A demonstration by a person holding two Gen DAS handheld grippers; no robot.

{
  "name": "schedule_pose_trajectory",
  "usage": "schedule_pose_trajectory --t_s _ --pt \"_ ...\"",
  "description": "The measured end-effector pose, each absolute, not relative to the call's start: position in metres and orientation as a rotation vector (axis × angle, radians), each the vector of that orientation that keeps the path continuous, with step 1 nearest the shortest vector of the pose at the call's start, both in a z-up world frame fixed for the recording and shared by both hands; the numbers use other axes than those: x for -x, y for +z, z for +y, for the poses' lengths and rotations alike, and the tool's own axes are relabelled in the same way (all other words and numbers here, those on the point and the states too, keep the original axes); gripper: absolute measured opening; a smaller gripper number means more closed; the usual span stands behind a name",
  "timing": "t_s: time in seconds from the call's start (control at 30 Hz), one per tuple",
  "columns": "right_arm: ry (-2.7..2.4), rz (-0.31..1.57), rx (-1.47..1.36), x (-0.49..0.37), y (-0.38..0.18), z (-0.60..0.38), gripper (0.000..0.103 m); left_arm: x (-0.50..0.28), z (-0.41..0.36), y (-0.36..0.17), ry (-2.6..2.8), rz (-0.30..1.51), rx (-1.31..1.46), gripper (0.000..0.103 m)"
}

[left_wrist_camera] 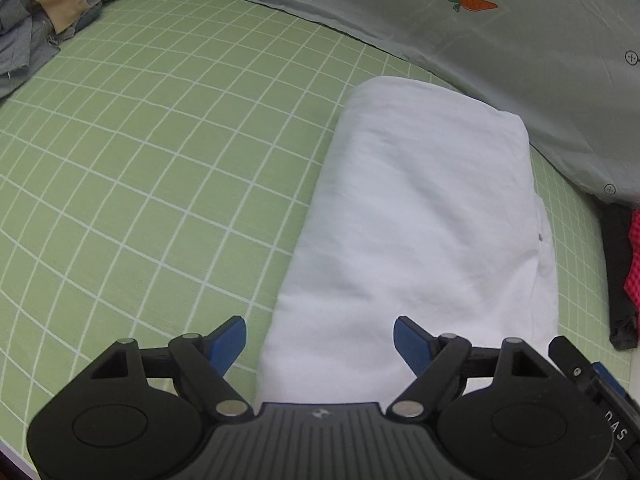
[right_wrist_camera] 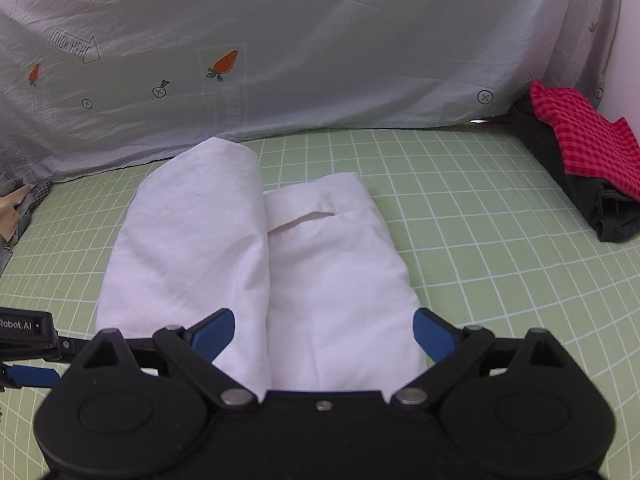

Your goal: Fold clothes

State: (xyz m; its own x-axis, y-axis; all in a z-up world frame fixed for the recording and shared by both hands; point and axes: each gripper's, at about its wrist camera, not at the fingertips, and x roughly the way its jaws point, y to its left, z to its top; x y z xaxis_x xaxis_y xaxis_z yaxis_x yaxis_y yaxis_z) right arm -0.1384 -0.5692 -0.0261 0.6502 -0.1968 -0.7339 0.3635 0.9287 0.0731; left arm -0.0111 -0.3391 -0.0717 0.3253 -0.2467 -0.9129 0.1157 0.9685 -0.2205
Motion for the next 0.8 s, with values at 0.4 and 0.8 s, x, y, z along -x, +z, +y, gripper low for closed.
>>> schedule_pose_trajectory --t_s 0.4,0.8 --pt "-0.182 0.868 -0.227 0.08 -0.053 -0.58 0.075 -0.027 -0.355 -0.098 -0.256 1.232 -0.018 0.084" --pt "-0.054 0.673 -0.243 0.102 -0.005 -0.585 0.004 -0.013 -0.372 -0.074 -0.293 1.138 -0.123 0.086"
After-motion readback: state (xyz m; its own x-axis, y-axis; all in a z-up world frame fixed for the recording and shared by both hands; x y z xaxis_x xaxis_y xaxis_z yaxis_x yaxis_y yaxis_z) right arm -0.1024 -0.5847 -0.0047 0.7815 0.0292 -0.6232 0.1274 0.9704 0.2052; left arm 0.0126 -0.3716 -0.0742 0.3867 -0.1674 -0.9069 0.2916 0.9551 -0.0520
